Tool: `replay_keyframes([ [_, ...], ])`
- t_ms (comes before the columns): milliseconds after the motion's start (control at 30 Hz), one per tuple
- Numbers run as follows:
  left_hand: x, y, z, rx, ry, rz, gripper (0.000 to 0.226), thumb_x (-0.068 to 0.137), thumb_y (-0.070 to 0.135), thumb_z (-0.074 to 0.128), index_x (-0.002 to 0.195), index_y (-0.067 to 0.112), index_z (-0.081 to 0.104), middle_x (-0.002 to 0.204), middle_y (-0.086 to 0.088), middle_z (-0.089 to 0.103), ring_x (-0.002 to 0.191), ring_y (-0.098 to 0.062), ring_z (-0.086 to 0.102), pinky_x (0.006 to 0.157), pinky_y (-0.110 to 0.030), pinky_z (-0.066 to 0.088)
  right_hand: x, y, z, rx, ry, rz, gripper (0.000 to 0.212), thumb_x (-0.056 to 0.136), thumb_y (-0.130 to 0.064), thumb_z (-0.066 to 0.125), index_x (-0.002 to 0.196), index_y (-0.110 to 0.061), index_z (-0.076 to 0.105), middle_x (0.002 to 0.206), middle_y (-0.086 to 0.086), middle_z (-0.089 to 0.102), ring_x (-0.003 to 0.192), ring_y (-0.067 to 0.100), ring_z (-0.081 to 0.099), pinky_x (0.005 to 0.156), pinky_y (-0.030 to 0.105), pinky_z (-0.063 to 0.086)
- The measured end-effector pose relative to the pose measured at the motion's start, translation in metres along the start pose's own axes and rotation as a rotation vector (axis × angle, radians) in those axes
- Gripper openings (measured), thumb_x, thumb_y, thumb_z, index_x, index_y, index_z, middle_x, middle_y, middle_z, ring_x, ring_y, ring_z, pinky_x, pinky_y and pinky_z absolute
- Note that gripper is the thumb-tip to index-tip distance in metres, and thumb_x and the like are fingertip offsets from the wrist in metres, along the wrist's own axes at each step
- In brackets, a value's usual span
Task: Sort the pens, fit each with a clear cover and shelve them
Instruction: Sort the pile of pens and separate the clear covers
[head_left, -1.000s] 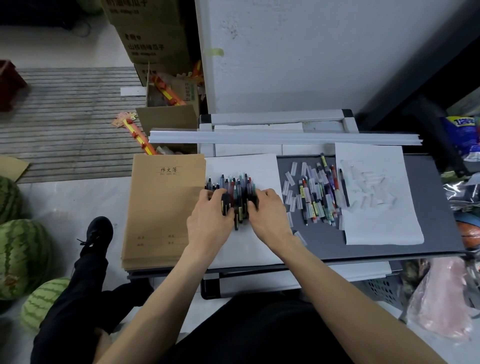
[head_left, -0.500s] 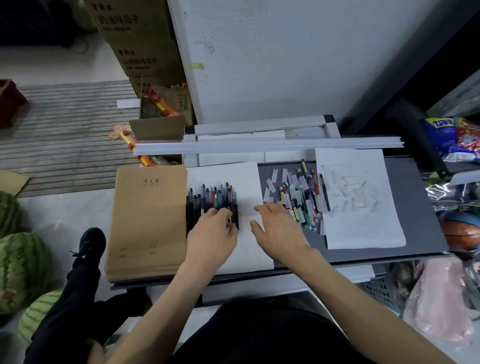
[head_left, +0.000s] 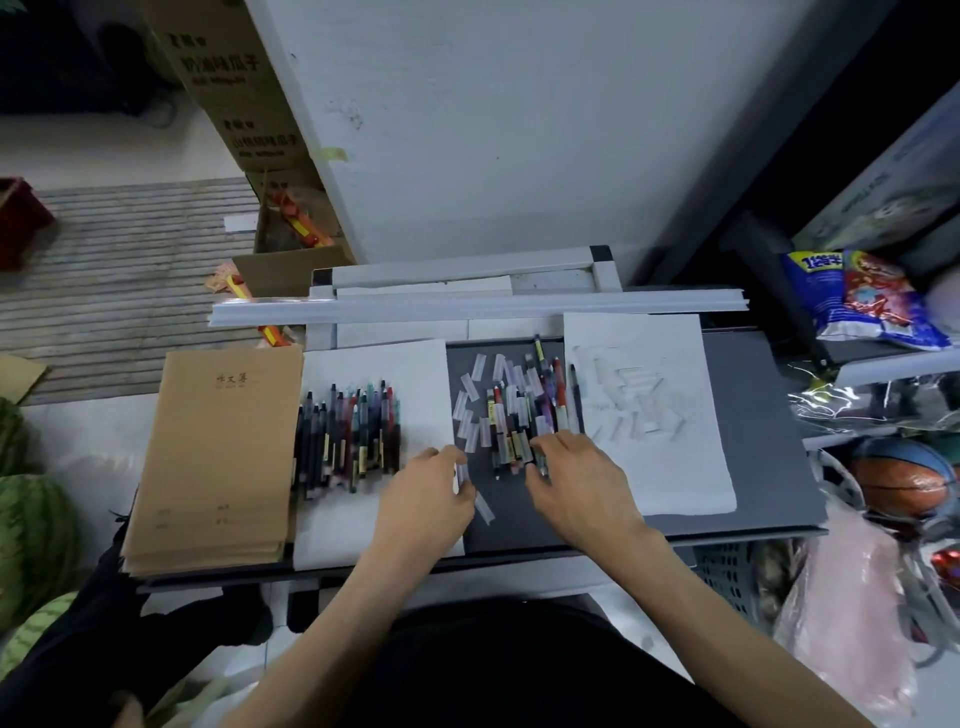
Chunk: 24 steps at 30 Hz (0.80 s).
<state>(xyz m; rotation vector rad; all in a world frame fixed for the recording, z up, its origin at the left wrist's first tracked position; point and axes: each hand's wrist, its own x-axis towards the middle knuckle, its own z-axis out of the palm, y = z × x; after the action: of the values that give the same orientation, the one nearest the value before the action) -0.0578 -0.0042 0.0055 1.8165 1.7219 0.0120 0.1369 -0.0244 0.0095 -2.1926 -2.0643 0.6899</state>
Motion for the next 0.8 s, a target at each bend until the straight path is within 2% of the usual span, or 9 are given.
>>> replay_keyframes([
  [100, 0.005, 0.014, 0.011, -0.011, 0.016, -0.007, 0.035, 0.099, 0.028, 0.055, 0.133, 0.024, 0.062, 0.120, 0.001, 0.066, 0.103, -0.021, 0.065, 0.078, -0.032, 0.053, 0.001, 0.018, -0.005, 0.027, 0.005, 0.001, 0.031, 0.099, -0.030, 0.051, 0.124, -0.017, 0.063, 0.118, 0.000, 0.065, 0.112, 0.022, 0.059, 0.085, 0.036, 0.052],
  [200, 0.014, 0.022, 0.021, -0.027, 0.039, -0.046, 0.029, 0.097, 0.027, 0.058, 0.125, 0.021, 0.067, 0.114, 0.000, 0.070, 0.097, -0.021, 0.067, 0.078, -0.031, 0.054, 0.005, 0.035, -0.008, 0.053, 0.010, 0.018, 0.030, 0.100, -0.031, 0.050, 0.125, -0.019, 0.063, 0.117, -0.001, 0.065, 0.110, 0.022, 0.059, 0.082, 0.035, 0.052],
  [333, 0.025, 0.033, 0.032, -0.038, 0.035, -0.108, 0.022, 0.096, 0.032, 0.065, 0.110, 0.016, 0.070, 0.102, -0.004, 0.073, 0.089, -0.025, 0.069, 0.082, -0.038, 0.059, 0.010, 0.056, -0.007, 0.083, 0.012, 0.061, 0.031, 0.101, -0.030, 0.049, 0.126, -0.017, 0.063, 0.118, 0.001, 0.065, 0.107, 0.024, 0.061, 0.079, 0.035, 0.050],
  [433, 0.030, 0.041, 0.040, 0.010, 0.043, -0.149, 0.021, 0.095, 0.037, 0.070, 0.100, 0.017, 0.067, 0.092, -0.002, 0.070, 0.082, -0.024, 0.066, 0.075, -0.040, 0.059, 0.015, 0.068, -0.005, 0.117, 0.047, 0.079, 0.025, 0.101, -0.029, 0.051, 0.117, -0.017, 0.066, 0.112, 0.002, 0.066, 0.099, 0.024, 0.062, 0.071, 0.033, 0.046],
  [567, 0.032, 0.044, 0.049, 0.016, 0.053, -0.203, 0.028, 0.092, 0.042, 0.073, 0.087, 0.019, 0.058, 0.078, 0.000, 0.065, 0.066, -0.022, 0.065, 0.063, -0.040, 0.059, 0.022, 0.078, -0.007, 0.175, 0.073, 0.087, 0.025, 0.102, -0.031, 0.052, 0.111, -0.014, 0.068, 0.105, 0.002, 0.067, 0.092, 0.024, 0.063, 0.073, 0.035, 0.051],
  [667, 0.031, 0.044, 0.052, -0.010, 0.075, -0.209, 0.023, 0.093, 0.034, 0.072, 0.088, 0.018, 0.056, 0.078, -0.002, 0.064, 0.065, -0.025, 0.066, 0.065, -0.043, 0.059, 0.031, 0.079, -0.010, 0.215, 0.107, 0.086, 0.019, 0.099, -0.023, 0.055, 0.104, -0.011, 0.069, 0.098, 0.003, 0.067, 0.087, 0.025, 0.063, 0.074, 0.038, 0.054],
  [800, 0.029, 0.042, 0.052, -0.009, 0.109, -0.214, 0.021, 0.094, 0.024, 0.065, 0.077, 0.014, 0.056, 0.071, -0.003, 0.061, 0.063, -0.023, 0.061, 0.058, -0.040, 0.056, 0.049, 0.078, -0.012, 0.213, 0.114, 0.115, 0.017, 0.097, -0.018, 0.055, 0.099, -0.008, 0.068, 0.096, 0.007, 0.069, 0.085, 0.027, 0.064, 0.074, 0.038, 0.055],
])
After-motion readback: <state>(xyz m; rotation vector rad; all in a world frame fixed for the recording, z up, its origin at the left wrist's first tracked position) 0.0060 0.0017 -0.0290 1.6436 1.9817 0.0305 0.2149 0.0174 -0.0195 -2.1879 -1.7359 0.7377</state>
